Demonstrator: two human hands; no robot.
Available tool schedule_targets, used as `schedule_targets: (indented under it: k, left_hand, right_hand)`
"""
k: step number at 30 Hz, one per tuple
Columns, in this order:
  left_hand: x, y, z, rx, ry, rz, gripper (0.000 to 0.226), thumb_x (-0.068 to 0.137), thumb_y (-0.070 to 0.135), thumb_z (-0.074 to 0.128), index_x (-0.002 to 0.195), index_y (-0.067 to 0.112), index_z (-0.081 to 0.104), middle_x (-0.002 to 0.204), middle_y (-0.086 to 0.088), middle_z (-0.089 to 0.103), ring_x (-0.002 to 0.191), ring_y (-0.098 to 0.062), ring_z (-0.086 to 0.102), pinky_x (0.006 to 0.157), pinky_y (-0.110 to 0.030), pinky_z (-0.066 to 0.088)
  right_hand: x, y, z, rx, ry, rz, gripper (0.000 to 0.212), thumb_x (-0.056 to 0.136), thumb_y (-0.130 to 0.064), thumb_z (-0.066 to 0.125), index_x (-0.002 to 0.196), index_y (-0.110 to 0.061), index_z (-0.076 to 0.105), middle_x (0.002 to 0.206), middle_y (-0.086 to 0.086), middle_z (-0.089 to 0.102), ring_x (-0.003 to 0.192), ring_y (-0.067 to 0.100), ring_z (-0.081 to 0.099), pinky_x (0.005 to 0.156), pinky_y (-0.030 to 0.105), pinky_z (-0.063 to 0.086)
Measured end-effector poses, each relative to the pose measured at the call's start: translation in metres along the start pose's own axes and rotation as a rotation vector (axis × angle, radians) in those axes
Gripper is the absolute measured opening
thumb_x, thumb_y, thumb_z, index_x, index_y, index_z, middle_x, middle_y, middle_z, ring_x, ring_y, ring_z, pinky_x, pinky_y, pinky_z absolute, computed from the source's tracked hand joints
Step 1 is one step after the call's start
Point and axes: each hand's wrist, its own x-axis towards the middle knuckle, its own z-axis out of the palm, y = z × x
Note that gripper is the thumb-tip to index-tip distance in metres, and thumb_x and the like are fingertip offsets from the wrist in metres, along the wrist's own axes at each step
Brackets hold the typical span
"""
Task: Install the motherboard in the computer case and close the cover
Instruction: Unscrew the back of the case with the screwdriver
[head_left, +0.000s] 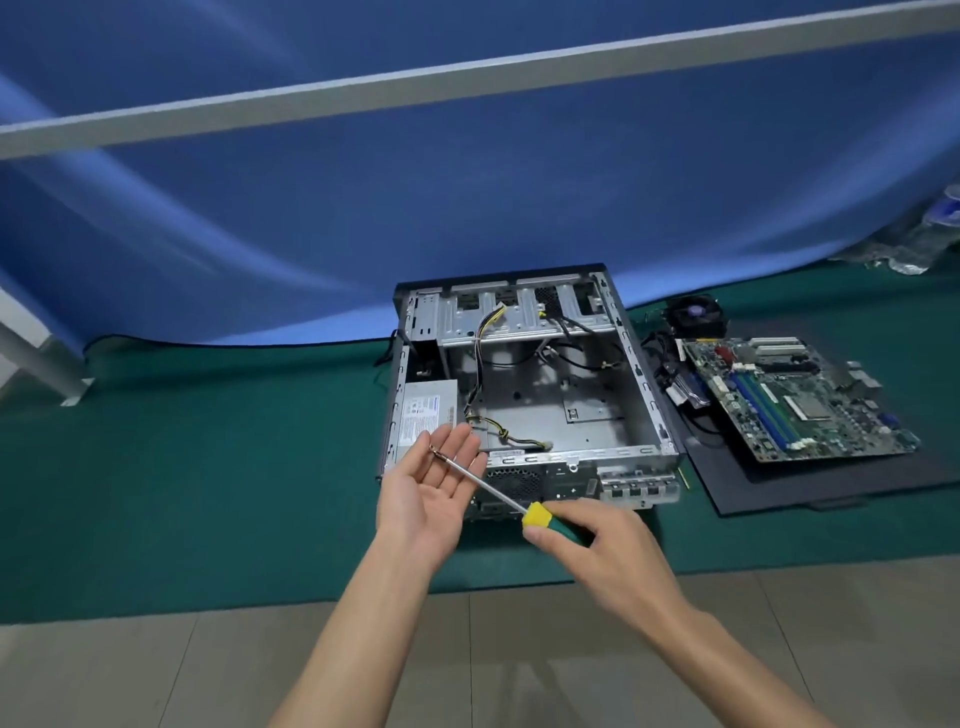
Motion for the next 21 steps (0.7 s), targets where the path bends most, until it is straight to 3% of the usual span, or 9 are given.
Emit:
schedule_targets:
  k: [4,8,12,14,19,21]
  left_hand:
    - [-0.012,-0.016,-0.008,0.001,0.037,0.016,0.021,0.095,0.016,0.050,0.093,-0.001,0.063,0.086,-0.016,0.073,0.076,-0.028,0.072,0.069,-0.038,0.052]
    - [-0.020,-0.026,-0.015,0.033,0.056,0.038,0.021,0.095,0.015,0.050,0.093,-0.002,0.062,0.087,-0.017,0.073,0.078,-0.028,0.072,0.076,-0.040,0.054]
    - [-0.028,-0.032,-0.027,0.058,0.072,0.076,0.021,0.095,0.014,0.050,0.093,-0.003,0.062,0.084,-0.017,0.073,0.077,-0.026,0.072,0.059,-0.034,0.059]
    - [-0.029,-0.036,-0.034,0.091,0.106,0.096,0.020,0.096,0.012,0.050,0.092,-0.004,0.061,0.081,-0.018,0.072,0.074,-0.026,0.072,0.058,-0.033,0.059]
    - [-0.028,-0.038,-0.043,-0.038,0.176,0.114,0.021,0.098,0.014,0.047,0.090,-0.002,0.060,0.075,-0.014,0.072,0.067,-0.022,0.072,0.079,-0.039,0.052]
    - [-0.025,-0.036,-0.048,-0.115,0.188,0.109,0.021,0.098,0.013,0.046,0.091,-0.001,0.060,0.075,-0.014,0.073,0.067,-0.022,0.072,0.080,-0.040,0.052]
  right_hand:
    - [-0.015,0.008,-0.002,0.021,-0.031,0.011,0.021,0.077,-0.060,0.063,0.096,-0.056,0.056,0.080,-0.016,0.065,0.075,0.001,0.056,0.067,0.024,0.047]
    - [-0.029,0.014,-0.001,0.035,-0.047,0.010,0.023,0.075,-0.064,0.059,0.097,-0.058,0.055,0.077,-0.015,0.060,0.068,0.002,0.052,0.056,0.019,0.036]
    - [-0.038,0.015,0.004,0.080,-0.104,0.037,0.030,0.077,-0.061,0.062,0.101,-0.044,0.060,0.069,-0.005,0.060,0.055,0.007,0.045,0.054,0.032,0.040]
    - [-0.040,0.014,0.006,0.103,-0.150,0.074,0.033,0.076,-0.062,0.062,0.098,-0.037,0.067,0.059,-0.002,0.055,0.047,0.006,0.037,0.051,0.031,0.041]
    - [-0.036,0.007,0.013,0.119,-0.239,0.160,0.023,0.076,-0.059,0.066,0.086,-0.039,0.073,0.059,0.006,0.056,0.044,0.011,0.040,0.054,0.027,0.042]
    - [-0.033,0.006,0.016,0.093,-0.246,0.166,0.025,0.077,-0.059,0.066,0.085,-0.037,0.074,0.059,0.006,0.054,0.045,0.012,0.040,0.053,0.027,0.041]
